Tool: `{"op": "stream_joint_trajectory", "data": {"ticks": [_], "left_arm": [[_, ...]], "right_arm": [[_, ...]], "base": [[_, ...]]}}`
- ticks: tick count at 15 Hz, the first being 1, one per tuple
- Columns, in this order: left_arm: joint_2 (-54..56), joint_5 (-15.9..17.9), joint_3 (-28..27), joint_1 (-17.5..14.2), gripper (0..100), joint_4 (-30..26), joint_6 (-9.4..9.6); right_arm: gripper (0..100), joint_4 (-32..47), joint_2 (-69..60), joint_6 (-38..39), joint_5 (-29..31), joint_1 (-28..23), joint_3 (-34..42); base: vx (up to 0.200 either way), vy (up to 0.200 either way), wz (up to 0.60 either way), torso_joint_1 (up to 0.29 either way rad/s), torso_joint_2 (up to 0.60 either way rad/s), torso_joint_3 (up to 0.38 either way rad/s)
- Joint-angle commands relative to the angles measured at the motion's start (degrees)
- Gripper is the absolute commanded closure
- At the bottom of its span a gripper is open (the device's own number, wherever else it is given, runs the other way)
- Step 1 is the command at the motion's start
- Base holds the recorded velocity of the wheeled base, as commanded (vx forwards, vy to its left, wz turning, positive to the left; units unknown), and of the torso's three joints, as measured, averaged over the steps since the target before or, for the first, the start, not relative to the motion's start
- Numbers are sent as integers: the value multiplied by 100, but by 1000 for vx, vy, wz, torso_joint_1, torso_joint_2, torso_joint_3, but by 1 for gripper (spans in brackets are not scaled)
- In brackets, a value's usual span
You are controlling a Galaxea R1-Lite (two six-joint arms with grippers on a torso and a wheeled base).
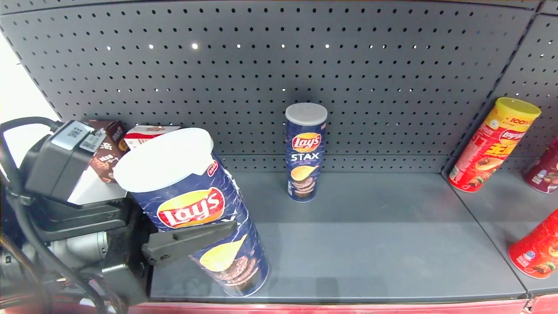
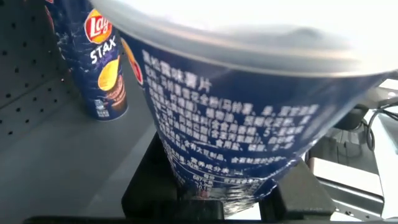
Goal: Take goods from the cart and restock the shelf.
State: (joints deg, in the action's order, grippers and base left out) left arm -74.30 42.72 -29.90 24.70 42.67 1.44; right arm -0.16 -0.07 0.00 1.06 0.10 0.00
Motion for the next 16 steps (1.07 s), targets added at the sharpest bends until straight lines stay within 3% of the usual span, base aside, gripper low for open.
{"op": "stream_joint_trajectory", "data": {"ticks": [1, 4, 7, 8, 9, 11, 14, 16], "left_arm": [[30, 0, -16, -26, 100, 14, 6], [153, 9, 20, -70, 100, 14, 23], [381, -35, 485, -123, 100, 31, 76], [496, -35, 679, -202, 100, 154, 67], [548, -26, 749, -281, 100, 163, 67], [636, -44, 802, -316, 100, 163, 23], [663, -35, 881, -343, 100, 163, 23], [671, -44, 863, -352, 100, 163, 14]], "right_arm": [[0, -2, 7, 0, -1, -1, 0], [0, 7, 16, -9, -9, 8, 0], [0, -2, 60, -114, -62, 43, -9], [0, 33, 130, -255, -185, 17, -387], [0, 236, 957, -97, -414, 122, -1345], [0, 508, 1194, -123, -1099, 201, -1740], [0, 631, 2231, -255, -2778, 307, -2522], [0, 570, 3057, -1002, -3059, 412, -2681]], "base": [[0, 0, 0, 0, 0, 0], [0, 0, 0, 0, 0, 0], [0, 0, 0, 0, 0, 0], [0, 0, 0, 0, 0, 0], [0, 0, 0, 0, 0, 0], [0, 0, 0, 0, 0, 0], [0, 0, 0, 0, 0, 0], [0, 0, 0, 0, 0, 0]]}}
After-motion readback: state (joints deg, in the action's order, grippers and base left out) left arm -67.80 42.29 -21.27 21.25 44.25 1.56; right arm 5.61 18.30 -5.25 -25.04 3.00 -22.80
